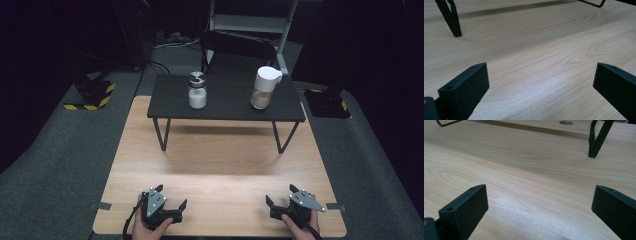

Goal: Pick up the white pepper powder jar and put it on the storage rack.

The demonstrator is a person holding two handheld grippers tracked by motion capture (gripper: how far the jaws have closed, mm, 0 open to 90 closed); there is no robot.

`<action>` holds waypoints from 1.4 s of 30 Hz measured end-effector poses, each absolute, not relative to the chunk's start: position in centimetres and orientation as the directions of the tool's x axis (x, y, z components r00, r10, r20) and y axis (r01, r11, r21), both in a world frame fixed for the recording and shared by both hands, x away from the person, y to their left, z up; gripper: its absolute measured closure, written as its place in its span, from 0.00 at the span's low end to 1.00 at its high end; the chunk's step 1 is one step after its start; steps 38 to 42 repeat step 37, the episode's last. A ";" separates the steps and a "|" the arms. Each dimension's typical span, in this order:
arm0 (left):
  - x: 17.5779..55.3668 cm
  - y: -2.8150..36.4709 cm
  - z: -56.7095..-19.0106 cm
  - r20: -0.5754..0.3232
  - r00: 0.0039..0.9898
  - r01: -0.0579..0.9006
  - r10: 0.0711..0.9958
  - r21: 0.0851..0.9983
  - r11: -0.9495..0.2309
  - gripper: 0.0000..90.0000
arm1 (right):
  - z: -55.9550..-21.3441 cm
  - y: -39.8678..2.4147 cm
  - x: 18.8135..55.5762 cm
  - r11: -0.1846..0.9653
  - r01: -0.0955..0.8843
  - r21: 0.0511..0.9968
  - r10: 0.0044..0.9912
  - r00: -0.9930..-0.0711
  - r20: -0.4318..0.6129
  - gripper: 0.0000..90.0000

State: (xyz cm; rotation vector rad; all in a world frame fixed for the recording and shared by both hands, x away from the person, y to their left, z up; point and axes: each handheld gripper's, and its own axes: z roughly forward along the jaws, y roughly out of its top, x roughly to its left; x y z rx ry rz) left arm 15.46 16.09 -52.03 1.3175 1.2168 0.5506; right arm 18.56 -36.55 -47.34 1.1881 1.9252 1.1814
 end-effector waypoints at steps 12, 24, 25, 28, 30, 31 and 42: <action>15.3 15.9 -52.0 -0.343 0.339 0.310 0.876 0.920 0.240 0.01 | -47.4 -36.4 18.4 0.216 0.379 0.900 0.896 -0.444 -0.028 0.01; 15.6 15.9 -51.9 -0.352 0.341 0.325 0.872 0.914 0.242 0.01 | -47.5 -36.5 18.2 0.209 0.376 0.903 0.896 -0.444 -0.023 0.01; 15.6 15.9 -51.9 -0.351 0.342 0.326 0.872 0.914 0.241 0.01 | -47.5 -36.5 18.1 0.211 0.372 0.904 0.895 -0.446 -0.025 0.01; 15.7 16.0 -51.8 -0.348 0.345 0.328 0.872 0.915 0.236 0.01 | -47.6 -36.5 18.1 0.210 0.369 0.905 0.894 -0.447 -0.026 0.01; 15.8 15.9 -51.8 -0.349 0.344 0.330 0.872 0.914 0.236 0.01 | -47.6 -36.6 17.9 0.205 0.364 0.908 0.895 -0.446 -0.023 0.01; 15.8 15.9 -51.8 -0.347 0.345 0.331 0.872 0.915 0.233 0.01 | -47.7 -36.6 17.9 0.202 0.362 0.910 0.894 -0.447 -0.021 0.01; 15.8 15.9 -51.9 -0.351 0.351 0.325 0.868 0.915 0.238 0.01 | -47.7 -36.7 17.9 0.204 0.361 0.910 0.890 -0.456 -0.018 0.01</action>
